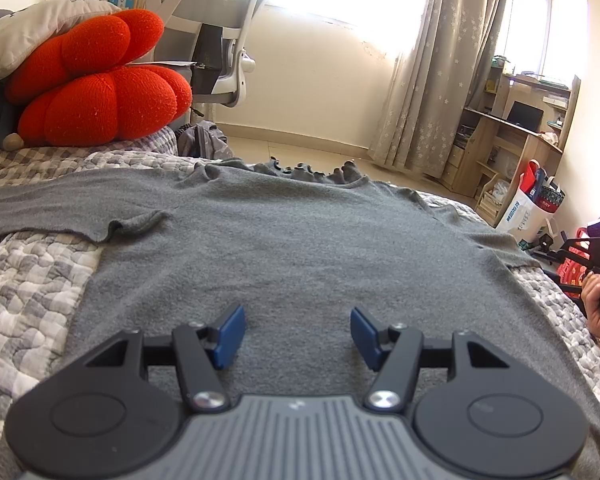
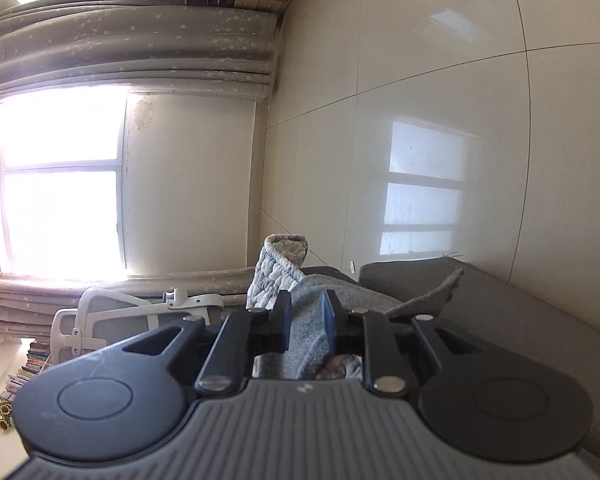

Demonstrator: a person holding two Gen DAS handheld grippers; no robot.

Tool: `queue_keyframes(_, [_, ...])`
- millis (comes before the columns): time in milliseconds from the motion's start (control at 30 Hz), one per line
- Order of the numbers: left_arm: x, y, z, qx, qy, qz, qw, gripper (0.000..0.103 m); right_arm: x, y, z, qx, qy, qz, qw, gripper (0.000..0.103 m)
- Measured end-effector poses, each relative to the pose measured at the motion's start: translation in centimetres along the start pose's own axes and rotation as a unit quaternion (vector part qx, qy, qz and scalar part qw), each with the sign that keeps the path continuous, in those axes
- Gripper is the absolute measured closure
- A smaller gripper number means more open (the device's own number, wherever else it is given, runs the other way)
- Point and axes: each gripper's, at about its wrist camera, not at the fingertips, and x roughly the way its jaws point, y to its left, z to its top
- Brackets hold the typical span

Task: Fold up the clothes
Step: 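Grasp the grey sleeve cuff with the right gripper and lift it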

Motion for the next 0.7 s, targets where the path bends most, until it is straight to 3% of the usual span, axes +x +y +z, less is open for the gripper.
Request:
queue_keyframes(33, [0.0, 0.0, 0.0, -0.001, 0.000, -0.001, 1.0000, 0.043, -0.5, 0.1, -0.2, -0.003, 0.007, -0.007, 1.000, 0.075])
queue_keyframes(100, [0.0, 0.1, 0.0, -0.002, 0.000, -0.002, 1.0000, 0.042, -2.1, 0.1, -0.8, -0.008, 0.010, -0.009, 1.000, 0.057])
queue_keyframes(167, [0.0, 0.1, 0.0, -0.002, 0.000, -0.003, 1.0000, 0.042, -3.8, 0.0, -1.6, -0.013, 0.009, -0.001, 1.000, 0.053])
queue_keyframes(300, [0.1, -0.1, 0.0, 0.002, 0.000, -0.002, 1.0000, 0.041, -3.6, 0.8, -2.2, -0.036, 0.002, -0.020, 0.999, 0.051])
queue_keyframes(533, [0.1, -0.2, 0.0, 0.006, 0.000, 0.001, 1.0000, 0.041, 1.2, -0.3, -1.5, -0.015, 0.017, -0.070, 0.997, 0.051])
queue_keyframes(700, [0.2, -0.3, 0.0, 0.011, 0.002, 0.001, 0.9999, 0.039, 2.0, -2.1, -1.2, 0.046, 0.013, -0.038, 0.998, 0.050])
